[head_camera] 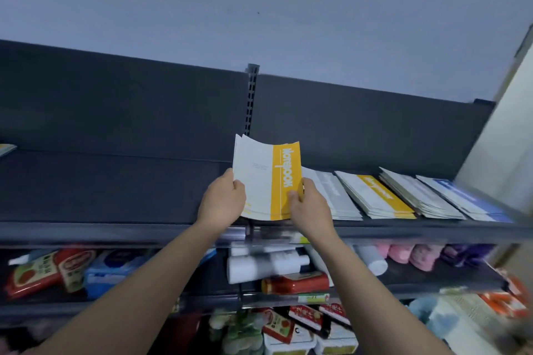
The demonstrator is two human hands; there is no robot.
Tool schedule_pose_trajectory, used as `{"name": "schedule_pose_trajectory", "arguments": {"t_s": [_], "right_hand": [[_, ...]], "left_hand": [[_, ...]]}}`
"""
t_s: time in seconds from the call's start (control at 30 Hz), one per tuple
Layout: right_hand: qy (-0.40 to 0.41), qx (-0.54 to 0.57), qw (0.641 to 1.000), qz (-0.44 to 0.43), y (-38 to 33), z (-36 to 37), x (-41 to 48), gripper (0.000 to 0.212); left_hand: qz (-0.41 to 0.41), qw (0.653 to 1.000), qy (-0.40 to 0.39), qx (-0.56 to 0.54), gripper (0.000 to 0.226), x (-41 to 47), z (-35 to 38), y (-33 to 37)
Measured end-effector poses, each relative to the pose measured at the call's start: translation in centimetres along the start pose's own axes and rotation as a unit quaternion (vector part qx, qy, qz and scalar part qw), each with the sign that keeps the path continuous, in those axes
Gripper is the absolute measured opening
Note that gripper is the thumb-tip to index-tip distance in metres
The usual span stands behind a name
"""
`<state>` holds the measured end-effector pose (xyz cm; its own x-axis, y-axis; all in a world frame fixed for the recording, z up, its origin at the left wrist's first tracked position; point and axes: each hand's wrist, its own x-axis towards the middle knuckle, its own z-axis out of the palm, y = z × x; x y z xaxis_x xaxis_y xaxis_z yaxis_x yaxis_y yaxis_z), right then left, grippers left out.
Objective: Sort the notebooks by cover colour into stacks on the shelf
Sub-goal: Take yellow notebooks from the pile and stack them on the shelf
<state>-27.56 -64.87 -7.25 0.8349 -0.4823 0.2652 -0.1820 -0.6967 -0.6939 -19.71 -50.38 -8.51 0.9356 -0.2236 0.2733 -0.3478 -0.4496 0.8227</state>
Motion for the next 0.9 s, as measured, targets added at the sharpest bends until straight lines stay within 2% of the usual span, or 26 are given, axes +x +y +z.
{"name": "schedule_pose_trajectory", "arguments": {"t_s": [0.27, 0.43, 0.6, 0.73, 0.9], "right_hand": [[0.044, -0.011, 0.998, 0.037, 5.3, -4.4, 3.9, 0.019], [0.063, -0.027, 0.995, 0.07, 7.9, -6.2, 6.4, 0.028], [0.072, -0.043, 0.992, 0.097, 10.6, -8.2, 8.2, 0.033], [0.074, -0.071, 0.989, 0.107, 13.5, -10.0, 10.4, 0.027], [0.073, -0.134, 0.982, 0.11, 18.0, -12.5, 13.4, 0.023]], "left_hand": [[0.009, 0.996, -0.064, 0.061, 0.012, 2.8, 6.5, 5.0], [0.032, 0.992, -0.095, 0.078, 0.029, 5.3, 10.4, 6.2], [0.052, 0.985, -0.135, 0.095, 0.031, 7.2, 14.2, 7.9], [0.061, 0.981, -0.142, 0.115, 0.03, 8.3, 17.6, 9.6], [0.062, 0.983, -0.152, 0.078, 0.024, 8.9, 22.5, 11.0]]}}
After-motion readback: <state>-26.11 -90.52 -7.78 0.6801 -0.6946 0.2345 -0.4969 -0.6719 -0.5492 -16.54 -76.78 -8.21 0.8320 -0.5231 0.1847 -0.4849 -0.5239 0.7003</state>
